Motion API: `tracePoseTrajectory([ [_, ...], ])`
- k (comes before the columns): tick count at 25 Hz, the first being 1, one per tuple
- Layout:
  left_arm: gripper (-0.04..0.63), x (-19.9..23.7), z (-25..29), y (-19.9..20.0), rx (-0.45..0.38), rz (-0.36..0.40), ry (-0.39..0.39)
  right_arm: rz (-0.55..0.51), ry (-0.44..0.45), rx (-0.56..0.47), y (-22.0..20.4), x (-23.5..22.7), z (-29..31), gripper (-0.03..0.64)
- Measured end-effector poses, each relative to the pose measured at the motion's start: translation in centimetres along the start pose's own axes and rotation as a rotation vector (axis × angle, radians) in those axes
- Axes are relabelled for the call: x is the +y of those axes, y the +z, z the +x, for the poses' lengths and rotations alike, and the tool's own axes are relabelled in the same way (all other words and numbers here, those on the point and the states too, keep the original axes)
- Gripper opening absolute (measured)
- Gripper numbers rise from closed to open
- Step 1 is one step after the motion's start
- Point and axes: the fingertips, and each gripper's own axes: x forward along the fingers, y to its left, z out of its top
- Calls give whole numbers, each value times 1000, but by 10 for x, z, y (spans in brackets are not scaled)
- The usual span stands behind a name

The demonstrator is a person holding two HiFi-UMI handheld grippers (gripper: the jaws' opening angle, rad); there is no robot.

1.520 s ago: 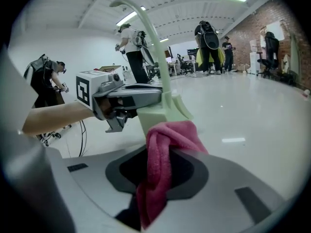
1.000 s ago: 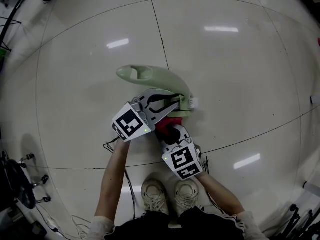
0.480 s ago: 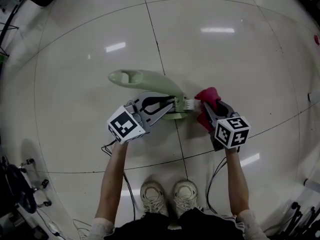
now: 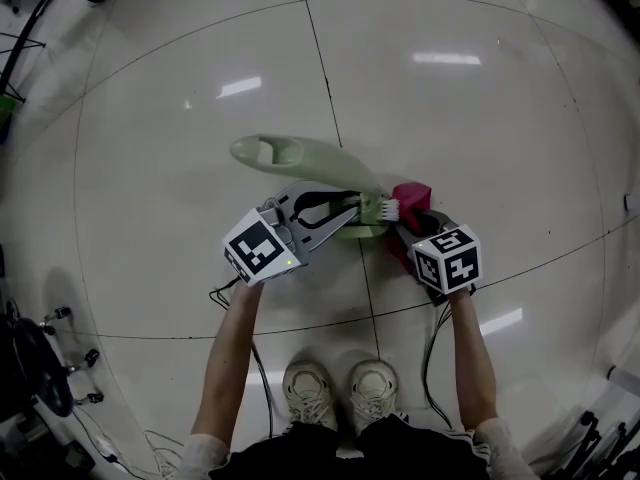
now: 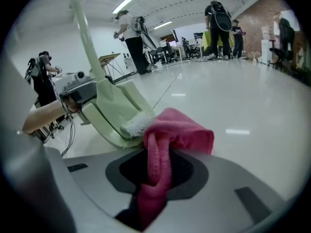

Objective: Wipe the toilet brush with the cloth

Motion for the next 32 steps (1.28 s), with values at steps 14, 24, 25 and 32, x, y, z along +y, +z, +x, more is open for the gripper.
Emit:
tracePoseTrajectory([
  [14,41,-8,5,-1,19,16,-5,135,103,49,-43,46,-27,95],
  [24,41,-9,4,-2,9,4,5,228,143,108,-80,70,-44,95],
  [25,41,-8,4,-2,8,2,5,200,167,116,-82,81,-44,96],
  [32,41,-6,3,-2,-17,-33,5,25,328,39,-60,151,-44,95],
])
